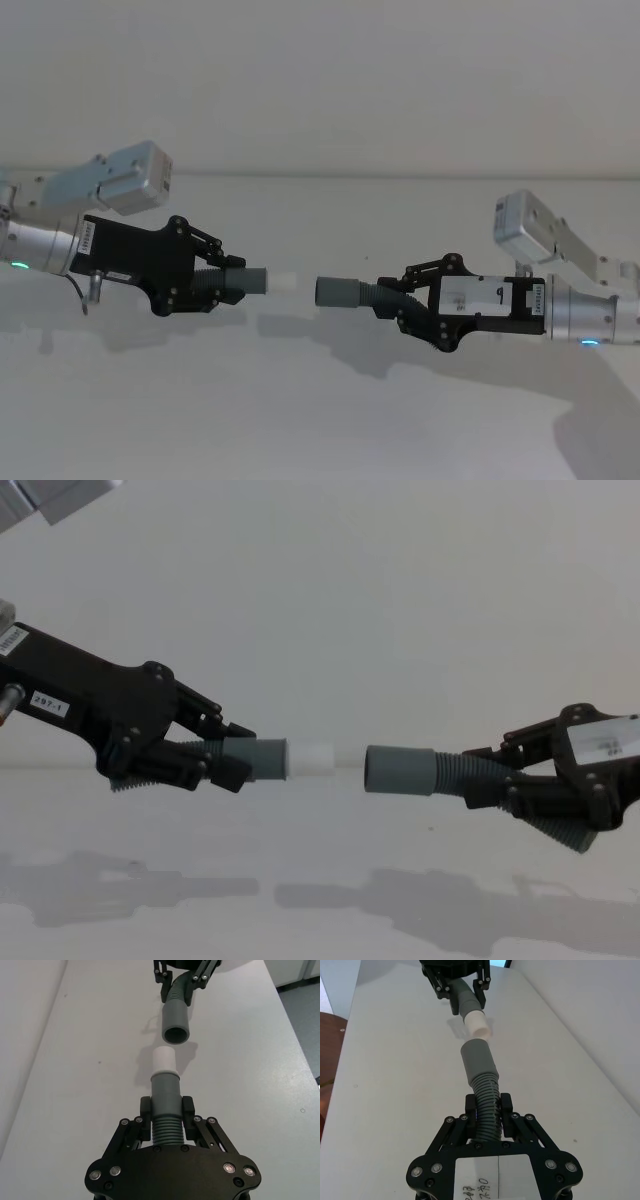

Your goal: Use both hands to pick up one end of the pipe from the table, align the ends, and insert them.

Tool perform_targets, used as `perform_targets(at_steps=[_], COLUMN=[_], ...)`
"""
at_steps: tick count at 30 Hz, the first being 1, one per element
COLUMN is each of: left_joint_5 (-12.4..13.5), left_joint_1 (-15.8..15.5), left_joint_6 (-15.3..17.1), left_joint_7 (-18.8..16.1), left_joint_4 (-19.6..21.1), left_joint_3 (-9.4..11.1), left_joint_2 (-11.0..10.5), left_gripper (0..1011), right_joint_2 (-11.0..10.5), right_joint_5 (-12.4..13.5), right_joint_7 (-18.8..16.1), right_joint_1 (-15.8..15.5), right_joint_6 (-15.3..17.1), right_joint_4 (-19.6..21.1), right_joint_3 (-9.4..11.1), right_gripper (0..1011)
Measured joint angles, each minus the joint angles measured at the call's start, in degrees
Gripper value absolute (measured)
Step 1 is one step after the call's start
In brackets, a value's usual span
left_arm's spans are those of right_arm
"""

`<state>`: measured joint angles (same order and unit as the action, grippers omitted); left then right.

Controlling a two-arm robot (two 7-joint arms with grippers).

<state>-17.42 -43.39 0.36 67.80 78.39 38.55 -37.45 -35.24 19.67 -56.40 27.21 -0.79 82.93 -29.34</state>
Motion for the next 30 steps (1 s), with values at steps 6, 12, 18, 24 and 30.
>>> perform_targets(at_steps=[6,12,18,24,30], left_joint_5=[-0.08,-0.3,-0.65,-0.95,-1.26], left_joint_1=[-0.24,-0.29,-0.29,-0.26,-0.27], left_joint_6=[-0.08,-0.08,-0.01,0.12,0.24], left_joint_7=[0.4,0.46,0.33,0.08,-0.09], left_joint_4=[0.11,0.15,0.23,0.25,0.13], left_joint_3=[0.53,0.85,1.24,1.5,1.8], left_joint_2=[-0.04,-0.01,0.13,0.27,0.41], left_gripper=[353,353,353,353,353], right_joint_2=[-0.11,-0.19,-0.28,-0.34,-0.36], right_joint_5=[-0.12,-0.14,-0.09,-0.07,-0.02], right_joint_7=[0.65,1.25,1.61,1.7,1.76], right_joint_1=[0.04,0.03,-0.01,0.03,0.27], right_joint_6=[0.45,0.77,0.96,1.1,1.22], right_joint_4=[0.31,0.69,0.99,1.15,1.2], right_joint_3=[-0.36,-0.7,-1.1,-1.47,-1.91], right_gripper=[274,274,274,274,274])
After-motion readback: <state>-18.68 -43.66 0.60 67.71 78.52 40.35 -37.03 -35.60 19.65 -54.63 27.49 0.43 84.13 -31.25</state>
